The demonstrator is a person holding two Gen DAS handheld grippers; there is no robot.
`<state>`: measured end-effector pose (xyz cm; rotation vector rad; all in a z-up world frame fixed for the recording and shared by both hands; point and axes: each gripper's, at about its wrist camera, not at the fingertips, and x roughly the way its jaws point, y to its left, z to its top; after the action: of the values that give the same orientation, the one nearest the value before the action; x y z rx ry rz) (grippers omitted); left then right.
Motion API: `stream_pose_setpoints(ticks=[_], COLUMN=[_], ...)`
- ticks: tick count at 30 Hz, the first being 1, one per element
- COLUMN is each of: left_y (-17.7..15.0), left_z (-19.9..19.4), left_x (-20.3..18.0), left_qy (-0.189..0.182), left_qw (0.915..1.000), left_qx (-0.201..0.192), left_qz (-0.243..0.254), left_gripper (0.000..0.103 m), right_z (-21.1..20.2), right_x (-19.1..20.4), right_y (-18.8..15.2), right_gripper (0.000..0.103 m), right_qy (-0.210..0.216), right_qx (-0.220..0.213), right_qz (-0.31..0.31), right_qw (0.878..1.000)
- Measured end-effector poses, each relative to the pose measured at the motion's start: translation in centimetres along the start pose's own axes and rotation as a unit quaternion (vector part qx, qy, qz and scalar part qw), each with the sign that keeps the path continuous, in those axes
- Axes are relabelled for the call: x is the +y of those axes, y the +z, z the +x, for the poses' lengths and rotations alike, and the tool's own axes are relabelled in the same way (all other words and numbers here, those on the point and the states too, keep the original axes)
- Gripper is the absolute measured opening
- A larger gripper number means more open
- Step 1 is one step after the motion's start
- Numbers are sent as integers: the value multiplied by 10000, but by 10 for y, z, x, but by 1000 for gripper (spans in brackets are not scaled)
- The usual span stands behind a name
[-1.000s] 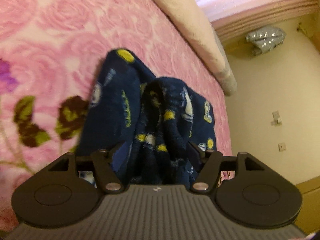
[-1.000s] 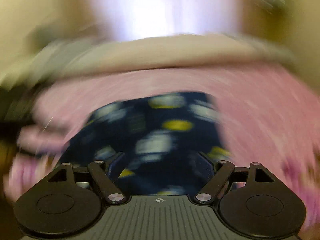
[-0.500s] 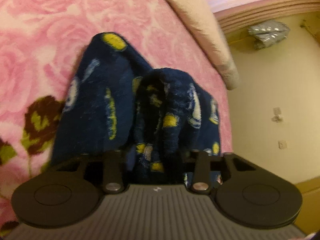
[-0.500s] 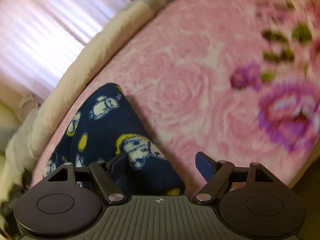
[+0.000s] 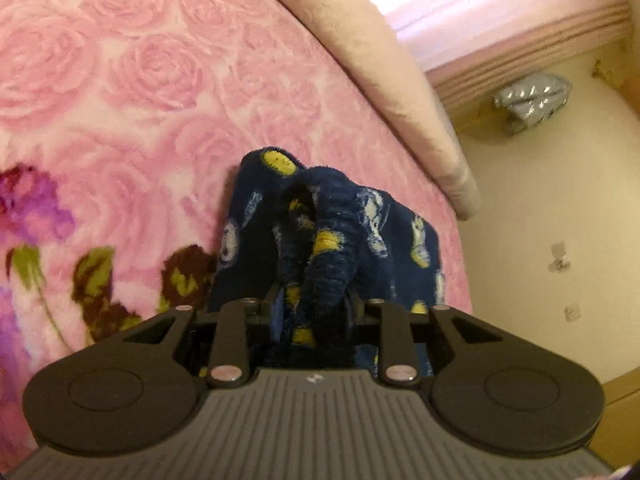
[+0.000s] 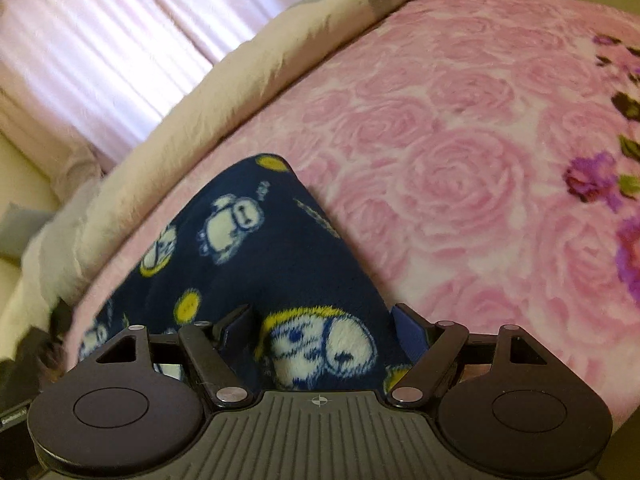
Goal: Fold clothes
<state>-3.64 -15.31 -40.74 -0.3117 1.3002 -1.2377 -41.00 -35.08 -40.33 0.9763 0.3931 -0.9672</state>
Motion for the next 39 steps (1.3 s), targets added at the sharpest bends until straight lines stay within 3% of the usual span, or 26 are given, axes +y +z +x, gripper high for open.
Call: stream_pose_setpoints(ticks=[6, 8, 11, 14, 17, 19, 21, 24, 27, 28, 30, 33, 37, 39], left_y=[5, -1, -7, 3, 22, 37, 46, 59, 67, 67, 63, 53, 50, 49], left_z=[-15, 1, 9, -3, -10, -2, 11, 33, 46, 45, 43, 51, 50, 36], left_x=[10, 21, 30, 26, 17, 12, 10, 13, 15, 13, 7, 4, 5, -11], left_qy=[182, 397, 445, 315, 450, 417, 405, 264, 47, 49, 199, 723, 1022, 1305], left_qw=[9995, 9992, 9987, 9995, 9986, 9985, 9987, 9996, 10000, 9999, 9979, 9886, 9852, 9765], left_qx=[-252, 73, 168, -39, -245, -210, -85, 114, 0, -143, -411, -642, -698, -919], left_qz=[24, -53, -176, -80, 143, 268, 300, 79, -63, 69, 467, 1152, 1189, 1447], left_gripper=[24, 29, 37, 39, 46, 57, 58, 55, 19, 14, 14, 16, 23, 23], right_z=[-3, 3, 11, 5, -3, -4, 1, 18, 38, 44, 56, 80, 98, 92], right_x=[11, 12, 10, 6, 5, 9, 19, 38, 53, 56, 62, 61, 46, 40], right_y=[0, -2, -6, -3, 12, 23, 35, 48, 56, 58, 61, 57, 48, 48], right_gripper=[79, 79, 79, 79, 79, 79, 79, 79, 79, 79, 79, 79, 79, 79], right_qy=[139, 92, -19, -16, -44, -24, 71, 172, 274, 280, 235, -87, -216, -149], right_qx=[-54, 1, 80, 29, -134, -217, -251, -225, -192, -201, -220, -128, -65, -159], right_qz=[-309, -400, -446, -484, -613, -714, -872, -1069, -1116, -1130, -1164, -1208, -1058, -962], right_qw=[9994, 9992, 9990, 9988, 9980, 9972, 9958, 9939, 9932, 9930, 9927, 9926, 9941, 9951])
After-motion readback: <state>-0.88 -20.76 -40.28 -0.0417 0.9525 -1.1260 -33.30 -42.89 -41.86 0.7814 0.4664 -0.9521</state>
